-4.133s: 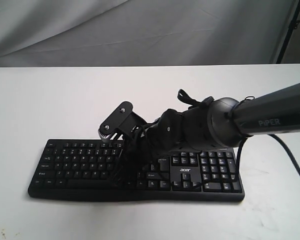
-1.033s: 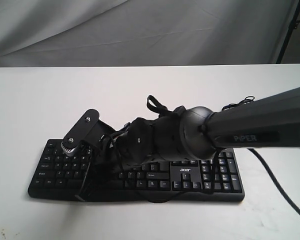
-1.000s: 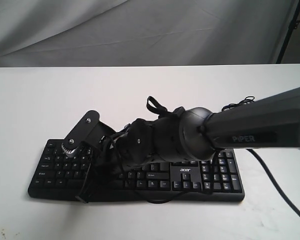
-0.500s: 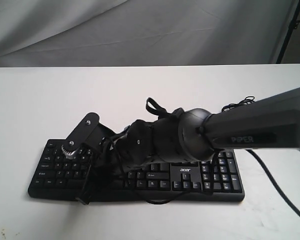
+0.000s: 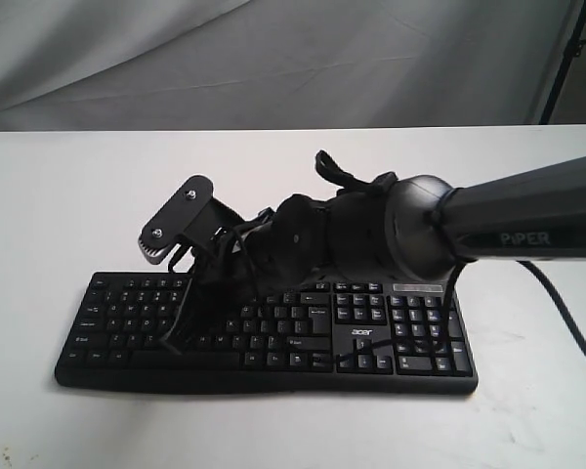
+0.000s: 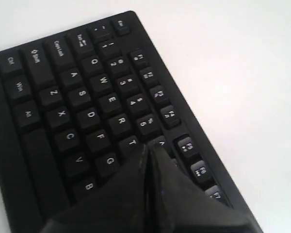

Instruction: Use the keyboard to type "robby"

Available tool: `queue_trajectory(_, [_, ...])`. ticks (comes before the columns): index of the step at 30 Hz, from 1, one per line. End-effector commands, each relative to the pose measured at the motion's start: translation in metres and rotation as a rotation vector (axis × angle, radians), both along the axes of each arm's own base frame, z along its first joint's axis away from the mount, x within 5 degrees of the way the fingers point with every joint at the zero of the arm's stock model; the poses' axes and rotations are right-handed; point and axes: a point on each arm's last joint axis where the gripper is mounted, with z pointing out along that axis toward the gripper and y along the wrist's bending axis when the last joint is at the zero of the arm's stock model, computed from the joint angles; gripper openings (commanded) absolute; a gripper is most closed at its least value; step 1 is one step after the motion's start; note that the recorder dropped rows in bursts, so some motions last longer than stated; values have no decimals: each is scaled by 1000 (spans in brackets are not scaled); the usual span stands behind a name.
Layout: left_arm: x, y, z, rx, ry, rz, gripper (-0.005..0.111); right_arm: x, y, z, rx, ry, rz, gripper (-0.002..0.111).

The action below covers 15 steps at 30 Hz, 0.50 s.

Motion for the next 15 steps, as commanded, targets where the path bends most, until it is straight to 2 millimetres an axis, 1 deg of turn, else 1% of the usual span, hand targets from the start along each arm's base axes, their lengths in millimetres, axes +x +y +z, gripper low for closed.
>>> queue_trajectory(1, [0,0,-1,-13,-2,-4,0,11,-4,-2,7,-23,-37,0])
queue_trajectory(4, [0,0,-1,-13,-2,-4,0,16,1,-5,10,-25,-34,0])
queue_trajectory(7, [0,0,-1,-13,-2,-4,0,18,6,-14,-4,4,-23,0])
queue_trajectory(15, [0,0,-1,-13,-2,-4,0,16,6,-16,-6,12,-23,0])
